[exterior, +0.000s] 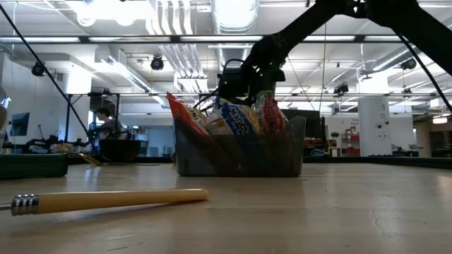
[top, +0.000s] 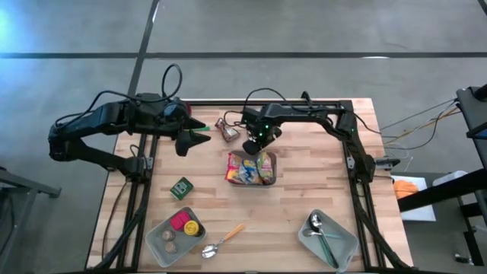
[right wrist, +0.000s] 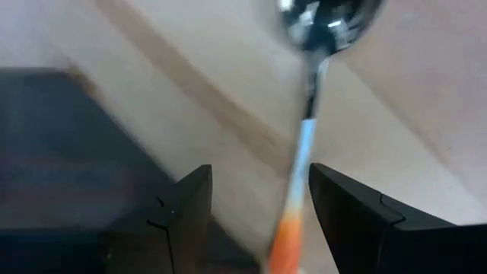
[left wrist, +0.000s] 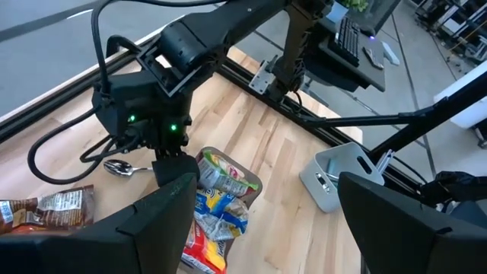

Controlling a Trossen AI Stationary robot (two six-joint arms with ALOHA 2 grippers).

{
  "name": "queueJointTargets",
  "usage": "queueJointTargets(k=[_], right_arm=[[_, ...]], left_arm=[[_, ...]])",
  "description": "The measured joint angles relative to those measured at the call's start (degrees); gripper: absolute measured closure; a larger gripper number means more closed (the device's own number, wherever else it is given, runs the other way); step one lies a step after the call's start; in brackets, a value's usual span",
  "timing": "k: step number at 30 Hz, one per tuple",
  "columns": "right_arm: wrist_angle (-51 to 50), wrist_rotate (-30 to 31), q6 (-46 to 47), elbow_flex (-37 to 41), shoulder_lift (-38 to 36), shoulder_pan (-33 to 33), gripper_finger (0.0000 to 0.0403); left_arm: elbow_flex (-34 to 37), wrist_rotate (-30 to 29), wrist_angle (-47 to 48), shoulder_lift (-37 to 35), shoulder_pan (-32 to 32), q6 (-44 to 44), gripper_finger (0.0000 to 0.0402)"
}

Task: Pick & Place Food Item
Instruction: Put the orange spoon into the right grey bin

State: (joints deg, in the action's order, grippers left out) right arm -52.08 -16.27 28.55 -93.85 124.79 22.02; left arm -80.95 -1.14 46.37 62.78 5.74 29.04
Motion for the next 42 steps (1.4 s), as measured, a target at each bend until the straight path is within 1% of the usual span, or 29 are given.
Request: queueJointTargets(k=[4, 8, 10, 13, 20, 21, 26, 35, 42], right_arm=[[-0.03, 3.6, -0.09, 0.14, 0.04, 0.0, 0.0187], [-0.03, 4.48, 0.0, 0.47, 0.04, 0.02, 0.019], [0.03, 4.81, 0.22, 0.8, 0.04, 0.0, 0.0202], [0.16, 5.89, 0.55, 1.39, -0.02, 0.06, 0.024], [-0.32, 8.67, 0.73, 1.85, -0.07, 0.07, 0.0372], [-0.33, 9.09, 0.38, 1.87, -0.07, 0.07, 0.0382], [-0.38, 11.5, -0.33, 1.95, -0.11, 0.07, 0.0392], [-2.11, 11.63, -3.45, 1.12, -0.66, 0.1, 0.0395], [-2.46, 10.21, -5.01, -0.59, -4.64, -0.25, 0.0397]], left_arm=[[0.0, 0.01, 0.0, 0.0, 0.0, 0.0, 0.0077], [0.0, 0.01, 0.0, 0.0, 0.0, 0.0, 0.0077], [0.0, 0.01, 0.0, 0.0, 0.0, 0.0, 0.0077], [0.0, 0.01, 0.0, 0.0, 0.0, 0.02, 0.0078], [0.0, 0.03, 0.0, 0.0, 0.0, 0.02, 0.0078], [0.0, 0.03, 0.0, 0.0, 0.0, 0.02, 0.0078], [0.0, 0.03, 0.0, 0.0, 0.0, 0.04, 0.0078], [0.01, 0.03, 0.24, 0.0, 0.0, 0.04, 0.0078], [0.02, 0.03, 0.24, 0.0, 0.0, -0.02, 0.0078]])
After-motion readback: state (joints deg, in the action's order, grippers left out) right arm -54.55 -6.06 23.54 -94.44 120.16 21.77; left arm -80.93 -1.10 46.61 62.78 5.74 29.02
